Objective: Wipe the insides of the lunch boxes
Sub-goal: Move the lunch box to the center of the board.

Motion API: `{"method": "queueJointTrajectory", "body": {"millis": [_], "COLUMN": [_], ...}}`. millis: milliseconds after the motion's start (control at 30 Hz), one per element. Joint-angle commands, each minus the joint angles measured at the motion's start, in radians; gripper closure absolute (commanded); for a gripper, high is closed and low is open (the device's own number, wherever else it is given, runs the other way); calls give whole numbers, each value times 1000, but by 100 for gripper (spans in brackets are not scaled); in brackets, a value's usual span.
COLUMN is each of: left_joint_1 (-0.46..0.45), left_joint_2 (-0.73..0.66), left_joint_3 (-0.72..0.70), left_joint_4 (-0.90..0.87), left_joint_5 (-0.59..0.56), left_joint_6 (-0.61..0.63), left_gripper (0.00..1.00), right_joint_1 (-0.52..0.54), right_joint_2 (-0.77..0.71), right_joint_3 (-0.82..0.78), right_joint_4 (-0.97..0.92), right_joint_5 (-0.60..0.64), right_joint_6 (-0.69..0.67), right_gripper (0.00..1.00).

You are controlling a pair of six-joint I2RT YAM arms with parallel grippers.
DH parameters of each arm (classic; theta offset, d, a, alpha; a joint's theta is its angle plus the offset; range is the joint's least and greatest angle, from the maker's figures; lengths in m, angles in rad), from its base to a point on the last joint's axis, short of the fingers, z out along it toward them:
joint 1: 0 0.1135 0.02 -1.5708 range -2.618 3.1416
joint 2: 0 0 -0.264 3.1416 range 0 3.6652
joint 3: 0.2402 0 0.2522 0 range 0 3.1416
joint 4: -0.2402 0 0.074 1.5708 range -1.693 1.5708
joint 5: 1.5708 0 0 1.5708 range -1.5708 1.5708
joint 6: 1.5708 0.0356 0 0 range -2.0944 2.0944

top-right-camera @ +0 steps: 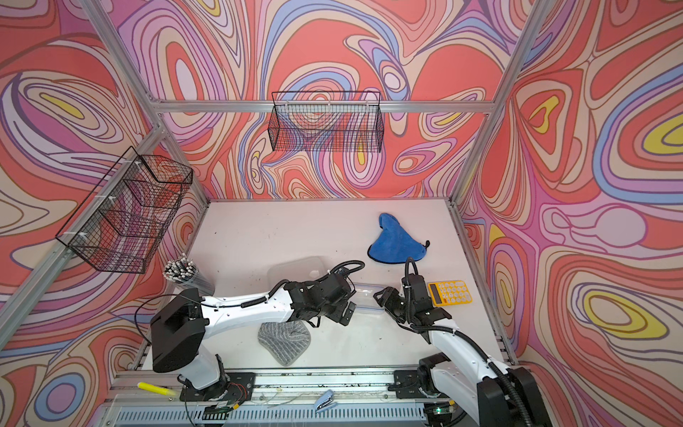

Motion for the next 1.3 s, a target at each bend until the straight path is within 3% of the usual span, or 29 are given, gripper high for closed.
{"method": "queueJointTrajectory", "body": {"millis": [0,367,1033,1267], "left_joint_1": [35,128,207,221], "left_joint_2": [38,93,86,111], "left_joint_3": [41,27,-25,-3], "left_joint_4": [-36,85,178,222], "left_joint_5": [98,230,92,188], "left_joint_6": [5,-33,-78,-105], "left_gripper": [0,0,0,4], "right_joint_1": [7,25,56,57], "right_joint_2": [21,112,290,337], "right_joint_3": [-20,-6,73,103], "right_joint_4": [20,138,324,360], "right_joint_5": [26,18,54,49], "right_joint_6": [36,70,87,87], "right_gripper": [43,53,56,56]}}
